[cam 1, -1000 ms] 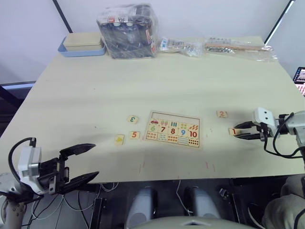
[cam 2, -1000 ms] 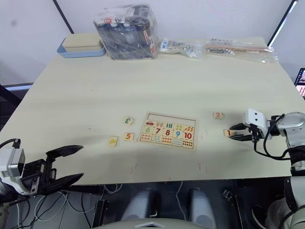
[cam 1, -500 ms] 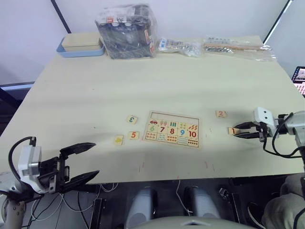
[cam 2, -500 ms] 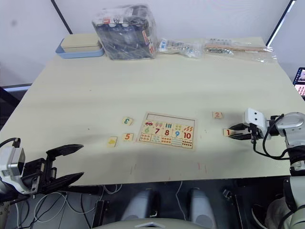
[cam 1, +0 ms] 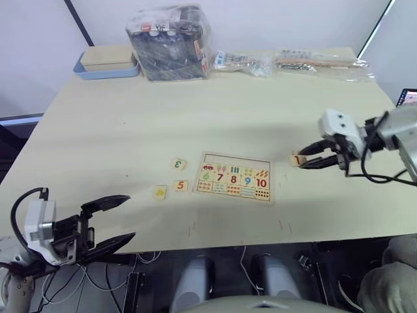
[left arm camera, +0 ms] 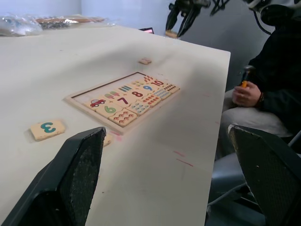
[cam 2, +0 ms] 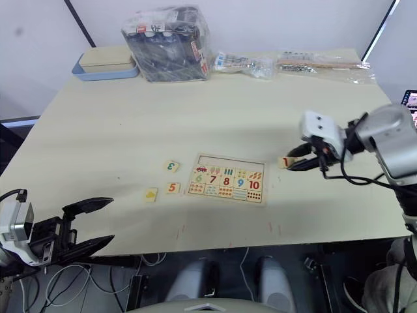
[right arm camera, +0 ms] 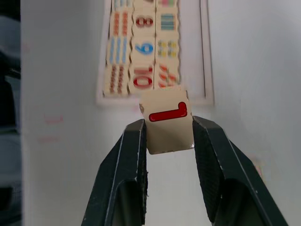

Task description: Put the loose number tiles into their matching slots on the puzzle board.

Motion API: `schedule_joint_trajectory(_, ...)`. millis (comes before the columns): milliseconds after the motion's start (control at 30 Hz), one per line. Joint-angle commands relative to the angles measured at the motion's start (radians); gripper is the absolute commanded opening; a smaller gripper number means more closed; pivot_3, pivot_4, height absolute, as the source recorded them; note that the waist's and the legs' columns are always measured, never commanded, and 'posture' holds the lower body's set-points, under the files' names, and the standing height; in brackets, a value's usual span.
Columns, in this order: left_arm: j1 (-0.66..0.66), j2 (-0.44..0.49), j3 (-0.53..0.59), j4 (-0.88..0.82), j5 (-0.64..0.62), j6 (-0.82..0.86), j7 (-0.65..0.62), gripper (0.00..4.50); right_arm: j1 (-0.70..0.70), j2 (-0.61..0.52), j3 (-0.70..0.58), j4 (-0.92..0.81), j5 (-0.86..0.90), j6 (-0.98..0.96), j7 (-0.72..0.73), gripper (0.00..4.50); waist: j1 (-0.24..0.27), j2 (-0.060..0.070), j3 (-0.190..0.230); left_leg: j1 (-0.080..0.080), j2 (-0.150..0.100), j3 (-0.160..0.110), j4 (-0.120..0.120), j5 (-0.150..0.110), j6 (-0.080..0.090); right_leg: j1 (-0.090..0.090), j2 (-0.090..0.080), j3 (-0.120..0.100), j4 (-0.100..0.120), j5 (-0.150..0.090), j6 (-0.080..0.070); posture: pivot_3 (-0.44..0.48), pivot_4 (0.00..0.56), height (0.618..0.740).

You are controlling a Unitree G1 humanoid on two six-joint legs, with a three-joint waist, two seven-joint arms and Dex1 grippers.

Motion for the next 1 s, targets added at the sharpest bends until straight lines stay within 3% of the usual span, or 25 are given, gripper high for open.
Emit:
schedule_joint_trajectory(33,0.011,-0.009,0.031,-0.032,-0.02,-0.004,0.016,4.5,-0.111,0.008,0.072,-0.122,0.01,0.202,-0.03,0.85,0.001,0.0,0.0,0.0,0.0,-0.001,0.0,0.0,0.0,0.0,-0.001,-0.001,0.0,0.0,0.0,0.0,0.15,0.74)
schedule_joint_trajectory(200,0.029,-0.019,0.039,-0.064,-0.024,0.002,0.039,4.5,-0.217,0.142,0.093,-0.147,0.025,0.278,-0.149,0.85,-0.001,-0.001,-0.001,-0.001,-0.001,-0.001,0.0,0.0,0.0,0.0,-0.004,-0.003,-0.001,0.0,0.0,0.0,0.15,0.74)
schedule_joint_trajectory(367,0.031,-0.013,0.045,-0.116,-0.035,0.032,0.093,4.5,-0.353,0.206,0.24,-0.124,-0.047,0.291,-0.195,0.85,-0.003,-0.001,0.0,-0.002,-0.002,-0.001,-0.001,0.0,0.0,0.0,-0.006,-0.005,-0.001,0.0,0.0,0.0,0.15,0.74)
schedule_joint_trajectory(500,0.028,-0.008,0.051,-0.151,-0.041,0.058,0.131,4.5,-0.562,0.38,0.346,0.086,-0.032,0.434,-0.201,0.85,-0.014,-0.001,0.0,-0.001,-0.002,-0.001,-0.001,0.0,0.0,-0.001,-0.007,-0.008,0.001,0.001,-0.002,0.0,0.15,0.74)
schedule_joint_trajectory(667,0.019,-0.005,0.059,-0.166,-0.042,0.077,0.155,4.5,-0.669,0.533,0.394,0.299,-0.055,0.424,-0.244,0.85,-0.022,-0.002,-0.001,-0.002,-0.002,-0.003,-0.002,0.0,-0.001,-0.001,-0.005,-0.012,0.001,0.001,-0.002,0.0,0.15,0.74)
schedule_joint_trajectory(1000,0.004,-0.013,0.083,-0.189,-0.053,0.1,0.223,4.5,-0.702,0.758,0.448,0.652,-0.114,0.348,-0.303,0.85,-0.027,-0.001,0.0,-0.002,-0.003,-0.002,-0.003,0.001,-0.002,-0.001,-0.003,-0.012,0.001,0.002,-0.001,0.0,0.15,0.74)
